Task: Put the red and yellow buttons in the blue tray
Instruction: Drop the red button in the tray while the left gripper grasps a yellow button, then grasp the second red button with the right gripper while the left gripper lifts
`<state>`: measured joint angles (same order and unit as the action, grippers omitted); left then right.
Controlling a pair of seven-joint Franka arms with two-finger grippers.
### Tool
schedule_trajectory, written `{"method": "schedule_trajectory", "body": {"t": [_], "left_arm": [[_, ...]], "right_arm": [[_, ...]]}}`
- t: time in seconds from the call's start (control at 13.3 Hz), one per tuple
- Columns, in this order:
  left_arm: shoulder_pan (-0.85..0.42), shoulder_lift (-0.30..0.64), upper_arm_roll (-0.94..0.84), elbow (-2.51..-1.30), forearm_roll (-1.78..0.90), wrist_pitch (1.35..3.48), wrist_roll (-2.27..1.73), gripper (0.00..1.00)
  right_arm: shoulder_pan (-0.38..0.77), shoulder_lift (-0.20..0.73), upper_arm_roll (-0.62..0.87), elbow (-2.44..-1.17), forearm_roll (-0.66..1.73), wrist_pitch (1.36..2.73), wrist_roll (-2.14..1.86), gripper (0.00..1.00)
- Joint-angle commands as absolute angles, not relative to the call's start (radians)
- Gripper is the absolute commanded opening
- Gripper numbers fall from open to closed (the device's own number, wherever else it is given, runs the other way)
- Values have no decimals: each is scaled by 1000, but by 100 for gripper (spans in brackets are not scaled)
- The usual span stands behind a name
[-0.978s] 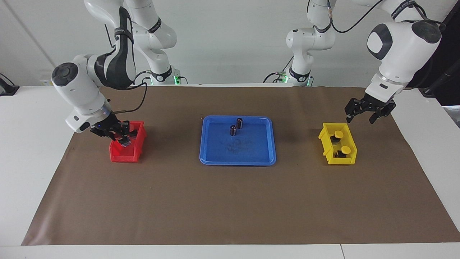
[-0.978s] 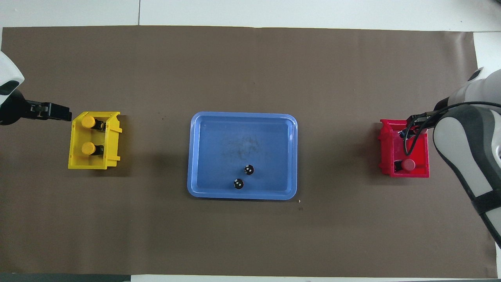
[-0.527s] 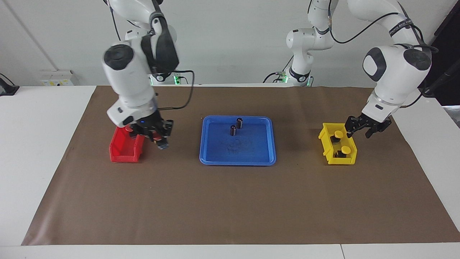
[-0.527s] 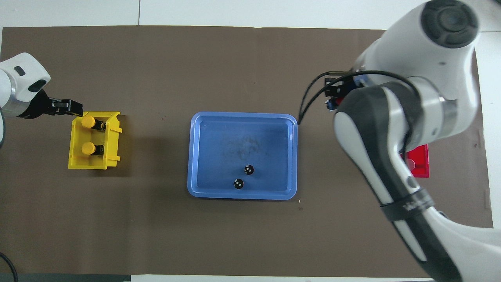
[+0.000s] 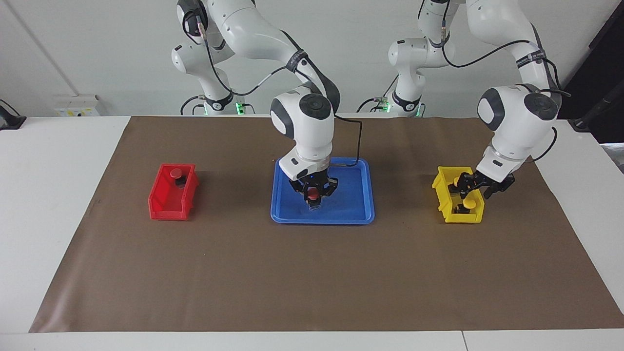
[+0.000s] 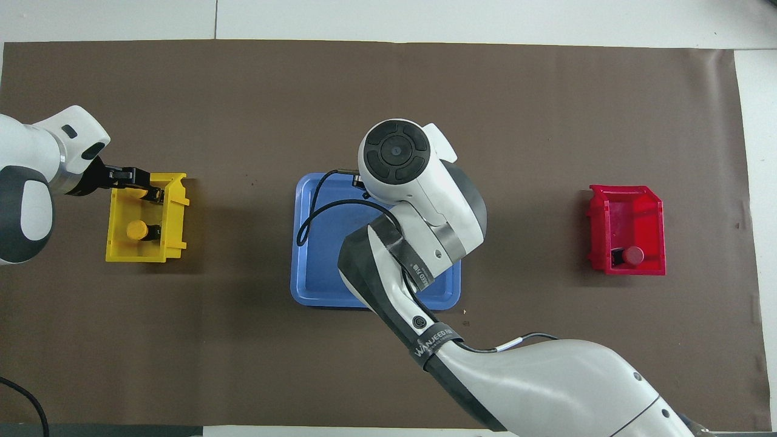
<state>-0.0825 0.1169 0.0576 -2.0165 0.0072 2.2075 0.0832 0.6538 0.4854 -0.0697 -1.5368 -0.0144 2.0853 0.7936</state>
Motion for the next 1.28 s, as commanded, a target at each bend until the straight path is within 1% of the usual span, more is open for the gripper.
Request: {"method": "schedule_trajectory", "body": {"t": [0.0, 0.3, 0.45, 0.53, 0.6, 0.68, 0.75, 0.83, 0.9, 0.98, 1.05, 1.13, 1.2], "left_arm": [[-75, 118, 51, -2066, 32, 2281, 54, 75], [-74, 138, 51, -2089, 32, 2327, 48, 75], [-77, 140, 51, -2094, 31, 2332, 26, 75], [-77, 140, 51, -2100, 32, 2333, 22, 75], [-77, 140, 51, -2103, 31, 2338, 20, 75], [-77, 141, 51, -2106, 31, 2345, 20, 72], [-77, 141, 51, -2112, 31, 2356, 18, 55], [-75, 143, 51, -2112, 32, 2358, 21, 20], [-74, 143, 51, -2112, 31, 2353, 25, 2], [-74, 143, 51, -2106, 31, 2349, 23, 1], [-72, 144, 51, -2094, 29, 2333, 21, 1], [-74, 144, 51, -2064, 26, 2288, 21, 1], [-75, 135, 51, -2015, 26, 2190, 21, 1]], "right_arm": [[667, 489, -74, -1560, -23, 2126, 822, 14], [670, 479, -74, -1615, -11, 2143, 833, 17], [670, 477, -72, -1626, -11, 2157, 853, 25], [670, 477, -72, -1626, -11, 2158, 854, 41], [670, 477, -72, -1626, -11, 2158, 854, 63], [670, 477, -72, -1620, -11, 2155, 854, 77], [666, 477, -72, -1599, -17, 2139, 853, 83], [654, 477, -72, -1559, -21, 2125, 848, 85], [638, 474, -77, -1519, -25, 2084, 838, 85], [594, 441, -80, -1506, -26, 2038, 786, 85], [536, 381, -78, -1525, -23, 1993, 661, 85], [462, 309, -78, -1567, -15, 1936, 529, 84], [369, 234, -77, -1625, -8, 1892, 402, 82]]}}
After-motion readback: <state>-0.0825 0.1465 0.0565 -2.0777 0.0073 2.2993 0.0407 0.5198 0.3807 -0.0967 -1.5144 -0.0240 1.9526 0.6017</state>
